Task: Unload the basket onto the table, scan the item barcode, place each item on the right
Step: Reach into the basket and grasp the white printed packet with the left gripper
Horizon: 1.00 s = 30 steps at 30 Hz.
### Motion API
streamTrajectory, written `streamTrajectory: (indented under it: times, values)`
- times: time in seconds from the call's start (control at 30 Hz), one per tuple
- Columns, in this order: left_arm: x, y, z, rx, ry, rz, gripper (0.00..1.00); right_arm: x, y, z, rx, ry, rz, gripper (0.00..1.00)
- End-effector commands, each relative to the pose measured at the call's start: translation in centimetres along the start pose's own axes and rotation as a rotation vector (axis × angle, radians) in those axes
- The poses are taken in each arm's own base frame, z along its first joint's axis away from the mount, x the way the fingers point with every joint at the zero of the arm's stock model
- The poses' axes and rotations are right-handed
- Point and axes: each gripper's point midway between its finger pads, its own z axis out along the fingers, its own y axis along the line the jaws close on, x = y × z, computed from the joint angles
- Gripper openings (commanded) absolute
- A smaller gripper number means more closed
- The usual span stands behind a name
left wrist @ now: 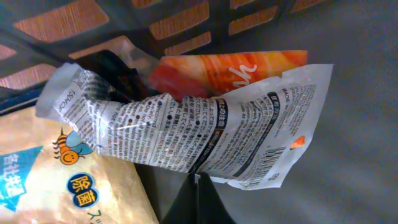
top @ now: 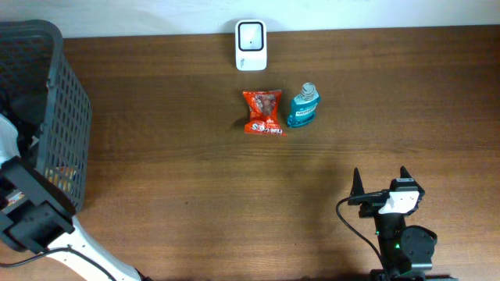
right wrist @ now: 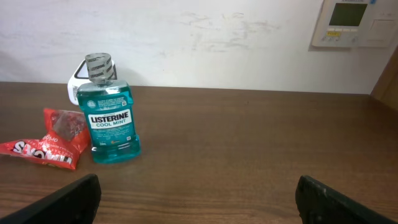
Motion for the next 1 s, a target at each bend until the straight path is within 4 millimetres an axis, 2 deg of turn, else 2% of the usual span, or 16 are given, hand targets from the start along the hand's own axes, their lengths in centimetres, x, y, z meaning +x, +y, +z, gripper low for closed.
streamTrajectory:
  times: [0.0, 0.07, 0.17, 0.3, 0.6, 0.63, 0.67, 0.7, 0.8, 0.83, 0.97]
  values:
    - [-2.2, 0.6, -2.8, 0.019, -0.071, -0.019, 1.0, 0.3, 0.0, 0.0, 0.003, 0.004, -0.005, 0.99]
    - [-1.7, 0.3, -2.5, 0.036, -0.052, -0.018, 0.99, 0.3, 0.0, 0.0, 0.003, 0.003, -0.005, 0.99]
    - [-1.0, 0.6, -2.0, 0.032, -0.034, -0.125, 0.99, 0.3, 0.0, 0.0, 0.003, 0.003, -0.005, 0.99]
    - [-1.7, 0.2, -2.0, 0.049, -0.058, -0.155, 0.99, 0.3, 0.0, 0.0, 0.003, 0.003, -0.005, 0.98]
    - [-2.2, -0.5, 1.1, 0.06, -0.084, -0.175, 1.0, 0.3, 0.0, 0.0, 0.003, 0.004, -0.005, 0.99]
    - [-2.2, -0.5, 1.2, 0.06, -0.085, -0.175, 0.94, 0.3, 0.0, 0.0, 0.003, 0.003, -0.005, 0.99]
    - [-2.3, -0.4, 1.2, 0.059, -0.087, -0.178, 0.68, 0.3, 0.0, 0.0, 0.003, 0.004, -0.005, 0.98]
    - [-2.3, -0.3, 1.2, 0.057, -0.087, -0.18, 0.59, 0.3, 0.0, 0.0, 0.003, 0.004, -0.005, 0.99]
    - [-1.9, 0.0, 1.3, 0.045, -0.071, -0.173, 0.54, 0.3, 0.0, 0.0, 0.003, 0.004, -0.005, 0.99]
    - [-1.6, 0.2, 1.4, 0.036, -0.057, -0.168, 0.45, 0.3, 0.0, 0.0, 0.003, 0.004, -0.005, 0.98]
    - [-1.1, 0.5, 1.4, 0.021, -0.039, -0.071, 0.3, 0.3, 0.0, 0.0, 0.003, 0.004, -0.005, 0.99]
